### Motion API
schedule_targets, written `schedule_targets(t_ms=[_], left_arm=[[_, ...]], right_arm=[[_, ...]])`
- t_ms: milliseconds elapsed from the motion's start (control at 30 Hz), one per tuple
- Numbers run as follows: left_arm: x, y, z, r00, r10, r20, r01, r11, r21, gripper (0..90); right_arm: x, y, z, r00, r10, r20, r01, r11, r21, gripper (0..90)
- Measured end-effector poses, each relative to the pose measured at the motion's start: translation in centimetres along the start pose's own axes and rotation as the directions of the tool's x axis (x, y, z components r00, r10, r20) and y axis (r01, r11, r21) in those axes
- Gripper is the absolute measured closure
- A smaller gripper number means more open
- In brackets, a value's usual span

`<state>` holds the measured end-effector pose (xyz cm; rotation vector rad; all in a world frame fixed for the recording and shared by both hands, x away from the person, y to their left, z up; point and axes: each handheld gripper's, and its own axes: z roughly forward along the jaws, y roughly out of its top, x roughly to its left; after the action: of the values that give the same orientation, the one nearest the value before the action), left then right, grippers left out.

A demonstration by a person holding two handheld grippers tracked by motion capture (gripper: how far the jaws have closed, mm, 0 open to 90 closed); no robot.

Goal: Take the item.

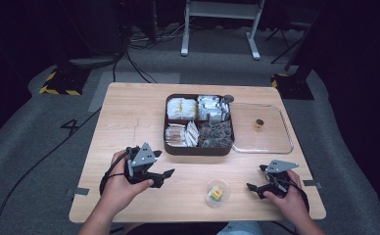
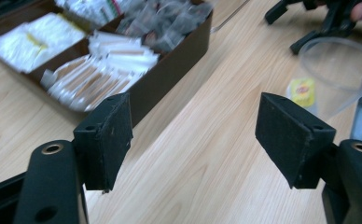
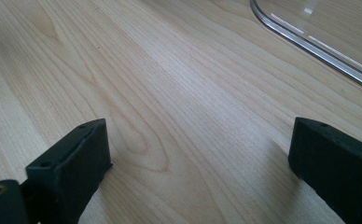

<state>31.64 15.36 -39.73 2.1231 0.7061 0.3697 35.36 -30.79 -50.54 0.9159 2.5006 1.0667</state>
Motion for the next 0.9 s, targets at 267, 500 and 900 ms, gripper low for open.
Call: schedule_targets(t_ms=[267,500,900], left_arm=[[1.9,-2.8,-0.3,0.9965,-0.057,-0.061,0.059,0.9977,0.033,27.6],[3.4,-5.6,0.1,0.9865,-0.131,-0.098,0.14,0.9856,0.094,27.6],[5.0,-9.1,1.0,0.9706,-0.177,-0.163,0.207,0.9593,0.192,27.4]], right_arm=[[0.0,0.0,0.0,1.0,-0.002,0.0,0.002,1.0,0.0,5.6],[0.0,0.0,0.0,1.0,-0.001,0.0,0.001,1.0,0.0,5.6],[0.0,0.0,0.0,1.0,-0.002,0.0,0.002,1.0,0.0,5.6]])
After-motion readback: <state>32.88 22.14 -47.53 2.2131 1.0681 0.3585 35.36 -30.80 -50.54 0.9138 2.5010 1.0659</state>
